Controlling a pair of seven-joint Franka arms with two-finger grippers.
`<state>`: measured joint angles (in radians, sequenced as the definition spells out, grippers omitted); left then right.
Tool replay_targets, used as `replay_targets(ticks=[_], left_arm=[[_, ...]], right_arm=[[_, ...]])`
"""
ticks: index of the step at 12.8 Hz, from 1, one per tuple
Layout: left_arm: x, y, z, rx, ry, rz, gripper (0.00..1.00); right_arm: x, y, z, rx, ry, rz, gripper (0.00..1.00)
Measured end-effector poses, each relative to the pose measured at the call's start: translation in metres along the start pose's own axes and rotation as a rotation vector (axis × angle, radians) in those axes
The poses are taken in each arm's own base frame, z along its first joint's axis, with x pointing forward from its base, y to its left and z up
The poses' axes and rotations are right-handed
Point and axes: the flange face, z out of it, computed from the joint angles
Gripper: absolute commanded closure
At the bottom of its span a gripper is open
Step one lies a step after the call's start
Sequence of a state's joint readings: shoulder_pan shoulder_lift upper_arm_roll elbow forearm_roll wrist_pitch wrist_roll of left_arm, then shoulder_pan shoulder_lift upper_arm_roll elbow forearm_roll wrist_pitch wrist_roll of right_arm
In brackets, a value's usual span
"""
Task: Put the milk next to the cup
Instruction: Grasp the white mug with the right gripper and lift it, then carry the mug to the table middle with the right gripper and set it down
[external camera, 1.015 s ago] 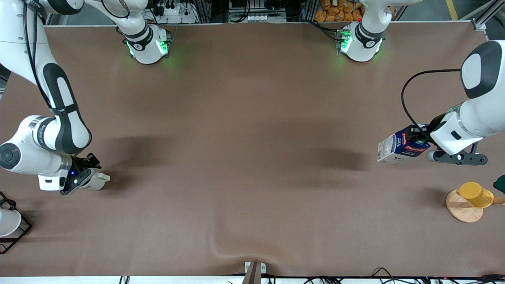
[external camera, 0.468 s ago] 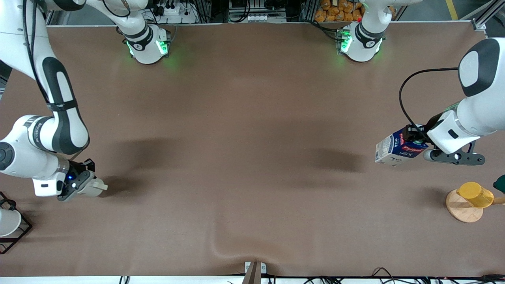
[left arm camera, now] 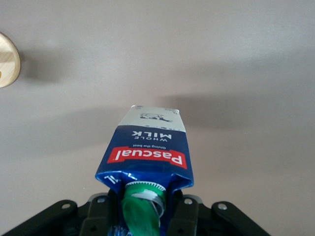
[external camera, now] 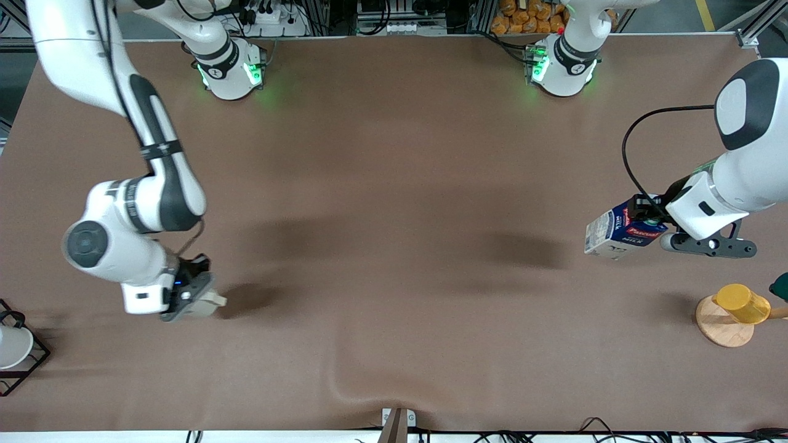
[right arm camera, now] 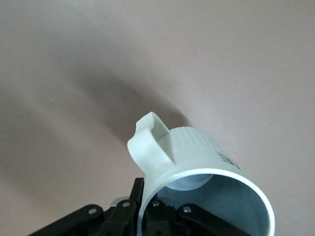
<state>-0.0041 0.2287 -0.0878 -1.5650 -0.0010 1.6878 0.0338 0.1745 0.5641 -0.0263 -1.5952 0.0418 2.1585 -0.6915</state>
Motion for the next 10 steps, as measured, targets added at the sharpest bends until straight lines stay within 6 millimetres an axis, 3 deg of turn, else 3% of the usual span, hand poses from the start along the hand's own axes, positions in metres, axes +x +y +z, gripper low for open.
replay_targets(ticks=[6,10], left_arm=[[0.001,0.012,-0.001,0.002,0.002,-0.018,0.85],[0.001,0.031,-0.001,0.002,0.002,-0.031,0.85]], right_arm=[[0.074,-0.11,-0.005,0.029,0.006,0.19,1.0],[0.116,-0.201,-0.009,0.034,-0.002,0.342,1.0]])
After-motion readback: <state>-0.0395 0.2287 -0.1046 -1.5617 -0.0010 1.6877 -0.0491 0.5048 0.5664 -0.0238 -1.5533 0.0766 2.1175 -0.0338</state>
